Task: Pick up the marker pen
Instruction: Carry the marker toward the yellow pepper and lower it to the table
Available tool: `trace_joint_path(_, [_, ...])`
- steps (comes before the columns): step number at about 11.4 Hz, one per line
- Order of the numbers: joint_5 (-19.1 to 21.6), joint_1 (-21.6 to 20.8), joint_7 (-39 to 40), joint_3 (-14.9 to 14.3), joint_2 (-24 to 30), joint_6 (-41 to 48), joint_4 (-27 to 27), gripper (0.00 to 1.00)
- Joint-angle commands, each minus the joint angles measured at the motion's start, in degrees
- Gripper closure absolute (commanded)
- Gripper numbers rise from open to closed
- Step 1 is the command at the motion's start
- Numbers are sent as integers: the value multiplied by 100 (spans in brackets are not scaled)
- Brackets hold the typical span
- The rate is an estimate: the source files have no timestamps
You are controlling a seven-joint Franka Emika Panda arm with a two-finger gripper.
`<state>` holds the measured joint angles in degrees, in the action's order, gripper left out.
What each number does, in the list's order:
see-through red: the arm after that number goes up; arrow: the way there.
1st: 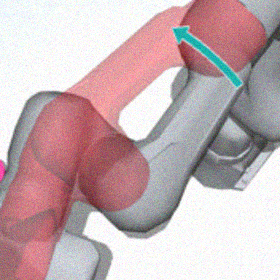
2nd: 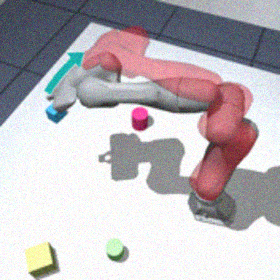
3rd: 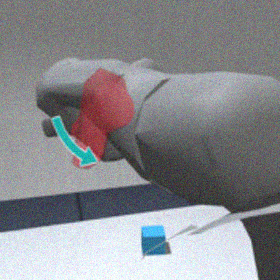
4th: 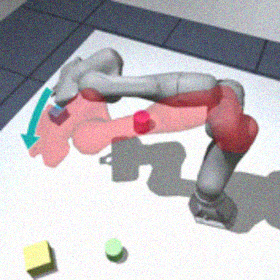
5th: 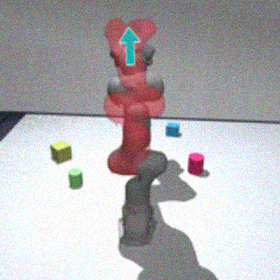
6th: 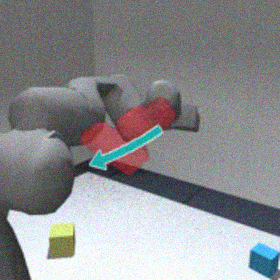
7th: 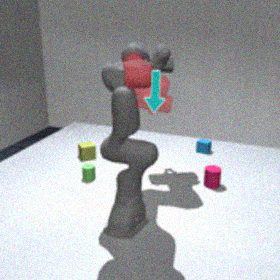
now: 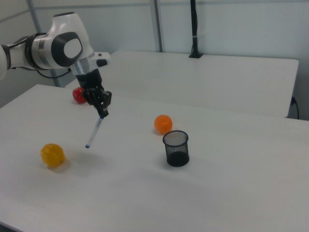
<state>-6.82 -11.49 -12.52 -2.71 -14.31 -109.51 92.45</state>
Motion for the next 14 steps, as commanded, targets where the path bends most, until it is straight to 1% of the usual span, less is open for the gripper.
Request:
trace_joint_path(1, [146, -55, 135, 130, -27, 88, 291, 87])
trace_joint_path(3, [313, -99, 338, 121, -247, 44, 265, 86])
trace_joint_path(6, [313, -90, 286, 121, -546, -482, 256, 86])
trace_joint_path(8, [313, -108, 285, 121, -634, -571, 247, 85])
trace_joint_path(10, [313, -99, 277, 121, -652, -598, 230, 82])
trace_joint_path(11, [313, -99, 277, 121, -652, -598, 230, 70])
trace_joint_path(13, [296, -108, 259, 121, -643, -580, 221, 5])
trace_joint_path(14, [296, -108, 259, 121, -635, -580, 212, 0])
